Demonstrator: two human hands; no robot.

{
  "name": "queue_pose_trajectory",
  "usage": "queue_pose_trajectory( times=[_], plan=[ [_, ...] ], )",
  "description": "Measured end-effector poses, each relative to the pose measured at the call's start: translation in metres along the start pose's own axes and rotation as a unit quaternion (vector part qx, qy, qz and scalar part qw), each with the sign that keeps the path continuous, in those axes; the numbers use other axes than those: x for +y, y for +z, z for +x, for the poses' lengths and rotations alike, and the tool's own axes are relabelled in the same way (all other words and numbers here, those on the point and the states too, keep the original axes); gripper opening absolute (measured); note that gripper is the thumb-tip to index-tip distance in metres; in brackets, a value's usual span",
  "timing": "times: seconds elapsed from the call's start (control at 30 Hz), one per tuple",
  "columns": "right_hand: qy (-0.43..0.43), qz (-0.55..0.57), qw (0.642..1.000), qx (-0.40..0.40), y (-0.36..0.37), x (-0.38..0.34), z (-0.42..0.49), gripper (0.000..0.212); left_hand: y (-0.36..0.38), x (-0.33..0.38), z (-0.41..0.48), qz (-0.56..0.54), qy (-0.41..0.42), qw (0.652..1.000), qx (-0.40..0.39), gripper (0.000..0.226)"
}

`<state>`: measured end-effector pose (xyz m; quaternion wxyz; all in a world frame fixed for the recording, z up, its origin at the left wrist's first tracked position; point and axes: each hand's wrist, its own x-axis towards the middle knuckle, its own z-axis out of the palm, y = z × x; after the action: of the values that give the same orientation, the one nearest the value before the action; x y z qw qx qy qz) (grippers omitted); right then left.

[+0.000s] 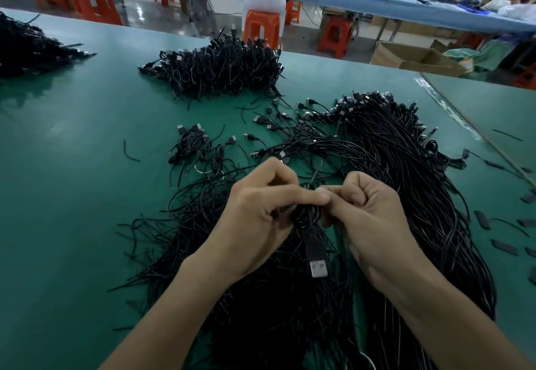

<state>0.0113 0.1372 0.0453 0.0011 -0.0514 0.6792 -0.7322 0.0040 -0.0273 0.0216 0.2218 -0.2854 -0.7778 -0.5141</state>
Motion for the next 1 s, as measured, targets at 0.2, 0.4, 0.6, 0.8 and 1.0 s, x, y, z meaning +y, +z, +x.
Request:
queue_pose_trajectory(
  times=[0.2,0.4,0.6,0.8,1.0],
  plan=[
    [-0.059,-0.052,0.997,0.026,-0.004,-0.002,0.002,0.054,0.0,-0.002,-0.007,0.026,0.015,0.996,-0.088,0.046],
    [-0.197,-0.176,0.963,0.053,-0.005,-0.005,0.002,0.053,-0.004,0.002,-0.006,-0.038,0.005,0.997,-0.064,0.055],
    [-0.25,-0.203,0.946,0.047,0.003,-0.006,-0.002,0.051,0.006,0.006,-0.004,-0.043,-0.066,0.997,0.02,0.02],
    [-0.23,-0.146,0.962,0.017,0.013,-0.001,-0.006,0.05,0.002,0.004,-0.007,-0.17,-0.217,0.961,0.005,0.026],
    [-0.168,-0.088,0.982,-0.013,0.009,0.0,-0.006,0.043,0.0,0.004,-0.002,-0.244,-0.234,0.941,0.007,0.031]
  ],
)
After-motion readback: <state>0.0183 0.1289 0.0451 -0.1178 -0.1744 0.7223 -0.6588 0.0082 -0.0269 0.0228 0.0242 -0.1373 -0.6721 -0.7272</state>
